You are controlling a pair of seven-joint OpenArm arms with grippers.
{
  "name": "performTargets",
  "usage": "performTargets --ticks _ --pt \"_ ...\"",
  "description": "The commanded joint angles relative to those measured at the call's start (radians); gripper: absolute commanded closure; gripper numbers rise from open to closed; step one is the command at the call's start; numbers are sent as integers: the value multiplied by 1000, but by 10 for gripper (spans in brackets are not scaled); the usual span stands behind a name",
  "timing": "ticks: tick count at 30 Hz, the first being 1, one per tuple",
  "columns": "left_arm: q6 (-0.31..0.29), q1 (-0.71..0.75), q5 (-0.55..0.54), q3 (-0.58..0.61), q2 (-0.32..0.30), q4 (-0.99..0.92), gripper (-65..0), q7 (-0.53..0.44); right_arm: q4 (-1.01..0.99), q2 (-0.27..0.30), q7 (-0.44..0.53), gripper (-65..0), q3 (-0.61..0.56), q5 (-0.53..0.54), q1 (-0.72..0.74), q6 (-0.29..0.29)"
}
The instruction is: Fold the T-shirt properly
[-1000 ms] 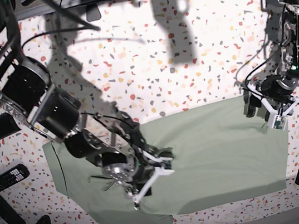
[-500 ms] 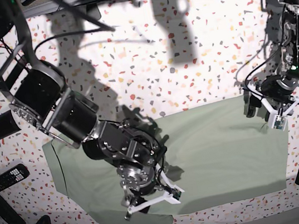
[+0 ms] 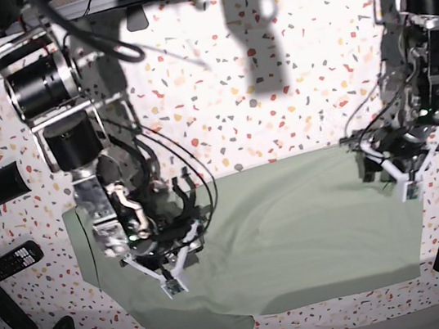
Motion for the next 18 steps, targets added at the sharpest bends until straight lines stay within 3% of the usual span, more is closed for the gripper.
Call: performTargets --ticks 1,4,7,14,18 --pt "-4 -19 -4 -6 8 19 -311 -31 21 6 22 -297 40 0 23 29" --pt "13 -20 54 -6 66 -6 -311 -63 21 11 71 -297 126 -31 -19 56" --pt "100 -19 94 -6 103 -57 -311 -86 21 19 92 -297 170 -85 -64 57" --pt "105 -16 93 -6 84 -148 -311 -53 21 71 56 -297 169 -126 -161 61" --pt "105 -16 93 -6 57 -146 -311 -3 50 125 45 -297 170 -66 -224 120"
